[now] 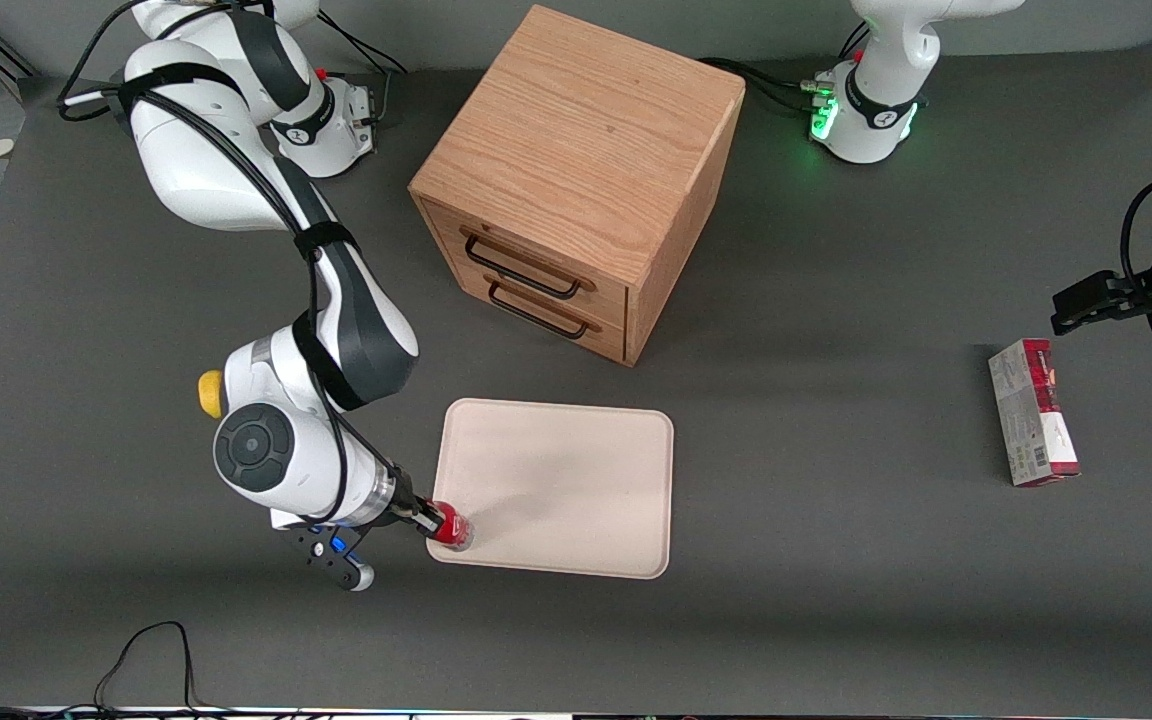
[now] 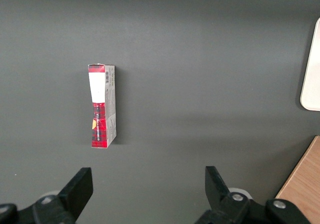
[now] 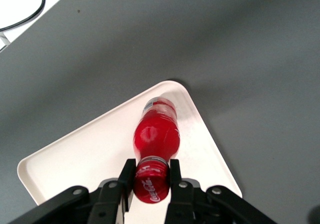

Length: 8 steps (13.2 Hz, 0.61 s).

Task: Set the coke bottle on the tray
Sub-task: 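Lower the bottle onto the tray's corner and open the right gripper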

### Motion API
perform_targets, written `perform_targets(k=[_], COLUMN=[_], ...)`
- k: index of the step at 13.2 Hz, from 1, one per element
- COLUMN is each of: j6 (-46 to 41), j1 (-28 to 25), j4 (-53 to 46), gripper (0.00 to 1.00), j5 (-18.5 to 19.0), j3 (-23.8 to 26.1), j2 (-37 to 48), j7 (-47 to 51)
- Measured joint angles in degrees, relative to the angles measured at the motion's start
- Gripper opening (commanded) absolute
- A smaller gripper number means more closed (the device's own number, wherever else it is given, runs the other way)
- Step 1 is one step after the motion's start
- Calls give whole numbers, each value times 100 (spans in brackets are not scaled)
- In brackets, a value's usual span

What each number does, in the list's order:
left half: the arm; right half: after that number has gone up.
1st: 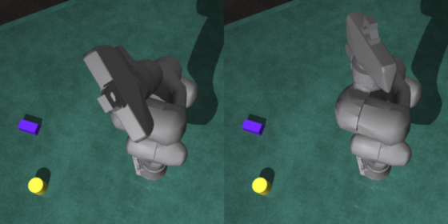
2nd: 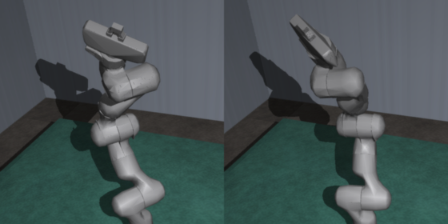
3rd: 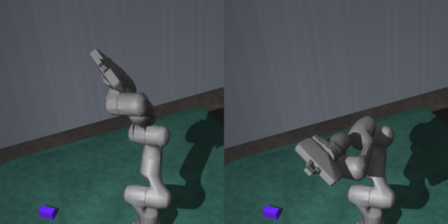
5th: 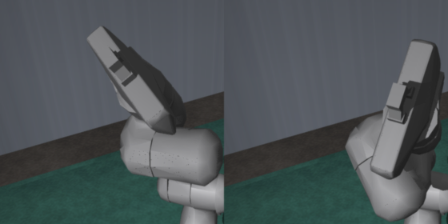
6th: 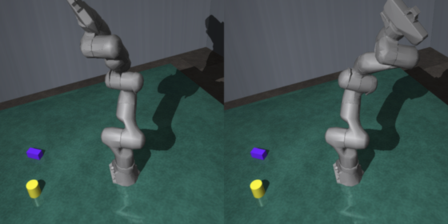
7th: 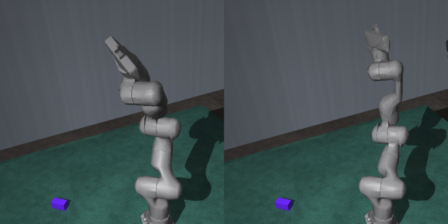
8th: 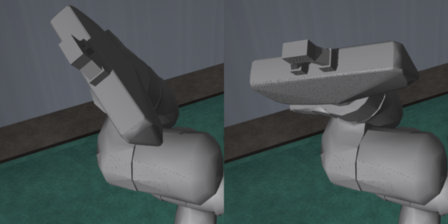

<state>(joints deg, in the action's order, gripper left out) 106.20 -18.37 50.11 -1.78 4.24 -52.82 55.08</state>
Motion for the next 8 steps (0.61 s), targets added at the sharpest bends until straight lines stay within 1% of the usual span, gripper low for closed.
perform_targets(k=[2, 3, 4, 8], j6=[0, 0, 0, 26], j1=[-1, -1, -1, -40], j4=[2, 3, 3, -12], gripper=[0, 83, 100, 100], j5=[0, 0, 0, 0], j3=[0, 0, 0, 0], j2=[-44, -66, -84, -94], j7=[2, 2, 3, 12])
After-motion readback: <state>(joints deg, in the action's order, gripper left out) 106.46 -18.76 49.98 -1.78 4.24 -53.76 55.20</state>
